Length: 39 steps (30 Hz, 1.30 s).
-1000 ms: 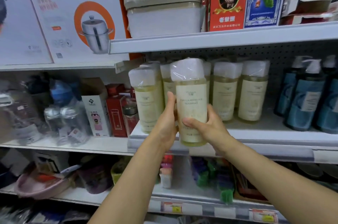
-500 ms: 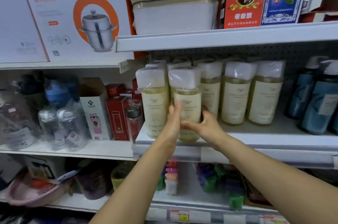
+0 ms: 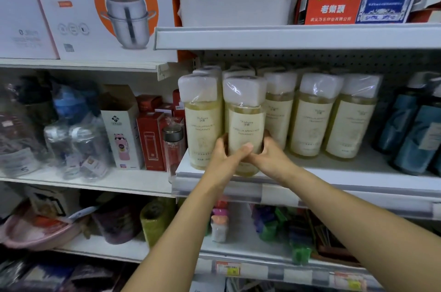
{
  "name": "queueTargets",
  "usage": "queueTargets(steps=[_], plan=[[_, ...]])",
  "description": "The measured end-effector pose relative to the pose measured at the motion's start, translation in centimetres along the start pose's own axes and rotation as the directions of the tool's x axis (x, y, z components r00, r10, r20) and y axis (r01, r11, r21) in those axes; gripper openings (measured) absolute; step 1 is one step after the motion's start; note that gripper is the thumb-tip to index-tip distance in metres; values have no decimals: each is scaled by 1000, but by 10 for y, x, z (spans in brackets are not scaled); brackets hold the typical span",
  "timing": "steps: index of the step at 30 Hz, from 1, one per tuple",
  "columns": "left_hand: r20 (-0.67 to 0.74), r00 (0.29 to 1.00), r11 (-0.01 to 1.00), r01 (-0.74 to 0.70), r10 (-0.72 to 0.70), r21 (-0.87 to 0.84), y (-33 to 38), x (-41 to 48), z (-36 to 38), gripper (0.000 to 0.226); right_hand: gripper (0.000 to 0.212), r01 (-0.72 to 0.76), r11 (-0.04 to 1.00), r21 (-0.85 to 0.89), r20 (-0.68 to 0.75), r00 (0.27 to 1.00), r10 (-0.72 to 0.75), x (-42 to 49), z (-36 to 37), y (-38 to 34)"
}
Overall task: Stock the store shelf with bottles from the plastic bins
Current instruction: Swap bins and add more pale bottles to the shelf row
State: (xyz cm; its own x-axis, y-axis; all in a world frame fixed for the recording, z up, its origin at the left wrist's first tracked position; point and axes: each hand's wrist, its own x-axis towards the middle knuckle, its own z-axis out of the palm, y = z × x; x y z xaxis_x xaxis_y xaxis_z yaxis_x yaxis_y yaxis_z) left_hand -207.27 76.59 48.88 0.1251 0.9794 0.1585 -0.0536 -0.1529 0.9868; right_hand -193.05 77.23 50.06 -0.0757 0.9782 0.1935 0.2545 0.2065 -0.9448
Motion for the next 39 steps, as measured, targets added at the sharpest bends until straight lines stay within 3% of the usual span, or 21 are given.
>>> queueTargets(steps=[3, 7, 11, 15, 18, 24, 27, 32, 39], plan=[[-22, 1000, 1000, -1, 1, 5, 1, -1, 3, 59, 70, -12, 1000, -24, -14, 1000, 12, -2, 1, 0], [-44, 999, 1000, 12, -12, 3, 6, -4, 6, 56, 53, -39, 999, -34, -6, 999, 39, -7, 2, -10], [-90, 996, 999, 27, -25, 23, 8, -8, 13, 54, 85, -81, 985, -154, 5, 997, 83, -11, 0, -11], [-201, 978, 999, 40, -46, -34, 10, -15, 22, 53, 62, -103, 973, -206, -73, 993, 90, -32, -15, -14], [-325, 942, 988, 34, -82, -150, 14, -28, 37, 41, 60, -32, 982, -187, -143, 990, 5, -51, -32, -10], [-527, 841, 960, -36, -121, -278, 13, -51, 82, 30, 23, 117, 985, -124, -197, 970, -140, -83, -74, 1], [-461, 872, 943, 1, -164, -333, 10, -66, 115, 12, 20, 104, 991, -89, -177, 977, -119, -101, -95, 8], [-267, 927, 921, 158, -262, -355, -8, -92, 170, 12, 20, 55, 997, -60, -100, 993, -61, -132, -139, 31], [-58, 891, 860, 414, -449, -297, -61, -124, 258, 19, 14, -136, 987, -87, -43, 990, 133, -190, -214, 84]])
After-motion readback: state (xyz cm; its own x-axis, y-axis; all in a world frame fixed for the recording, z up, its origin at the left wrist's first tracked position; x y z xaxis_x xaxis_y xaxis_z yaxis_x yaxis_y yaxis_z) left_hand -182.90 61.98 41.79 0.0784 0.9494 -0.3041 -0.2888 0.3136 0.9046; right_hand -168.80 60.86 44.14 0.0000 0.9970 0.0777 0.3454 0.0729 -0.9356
